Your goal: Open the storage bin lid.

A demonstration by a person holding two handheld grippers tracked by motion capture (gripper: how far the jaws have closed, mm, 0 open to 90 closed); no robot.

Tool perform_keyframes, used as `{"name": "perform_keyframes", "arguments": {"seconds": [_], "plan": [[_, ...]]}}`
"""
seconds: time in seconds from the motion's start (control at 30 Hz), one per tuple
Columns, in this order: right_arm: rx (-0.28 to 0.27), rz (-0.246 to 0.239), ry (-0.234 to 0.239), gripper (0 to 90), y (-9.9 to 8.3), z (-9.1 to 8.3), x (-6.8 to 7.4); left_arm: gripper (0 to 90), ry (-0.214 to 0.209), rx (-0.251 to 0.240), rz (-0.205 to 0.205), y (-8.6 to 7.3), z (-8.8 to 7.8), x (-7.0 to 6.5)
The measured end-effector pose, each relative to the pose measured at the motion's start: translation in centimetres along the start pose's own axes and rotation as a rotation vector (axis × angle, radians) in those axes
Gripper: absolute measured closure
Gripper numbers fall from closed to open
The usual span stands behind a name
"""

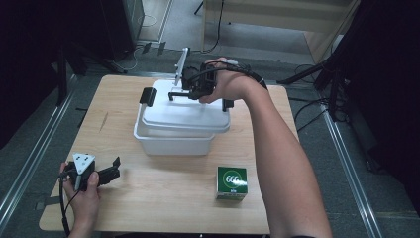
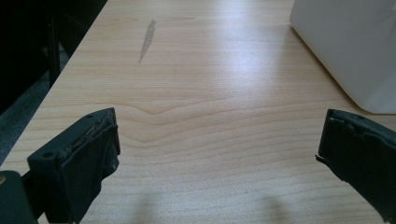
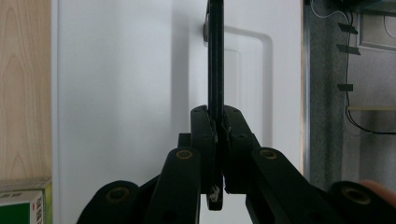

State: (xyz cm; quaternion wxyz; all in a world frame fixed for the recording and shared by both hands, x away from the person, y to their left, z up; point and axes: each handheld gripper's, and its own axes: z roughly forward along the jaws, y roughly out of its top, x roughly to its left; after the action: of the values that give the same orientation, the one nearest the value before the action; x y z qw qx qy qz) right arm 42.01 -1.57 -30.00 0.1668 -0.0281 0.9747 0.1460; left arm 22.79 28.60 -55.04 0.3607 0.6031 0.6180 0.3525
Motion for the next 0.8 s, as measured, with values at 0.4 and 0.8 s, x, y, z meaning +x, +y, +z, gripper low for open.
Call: {"name": "perform_keyframes", "arguments": {"seconds": [0.4, 0.8], "plan": [[-0.001, 0.05, -0.016, 85.6, -3.8, -1.5, -0.2, 0.0, 0.001, -0.001, 0.001, 0.0, 0.0, 0.0], [0.013, 0.081, -0.031, 85.6, -7.2, -3.2, -0.2, 0.0, 0.003, -0.001, 0.003, 0.0, 0.0, 0.0]]}}
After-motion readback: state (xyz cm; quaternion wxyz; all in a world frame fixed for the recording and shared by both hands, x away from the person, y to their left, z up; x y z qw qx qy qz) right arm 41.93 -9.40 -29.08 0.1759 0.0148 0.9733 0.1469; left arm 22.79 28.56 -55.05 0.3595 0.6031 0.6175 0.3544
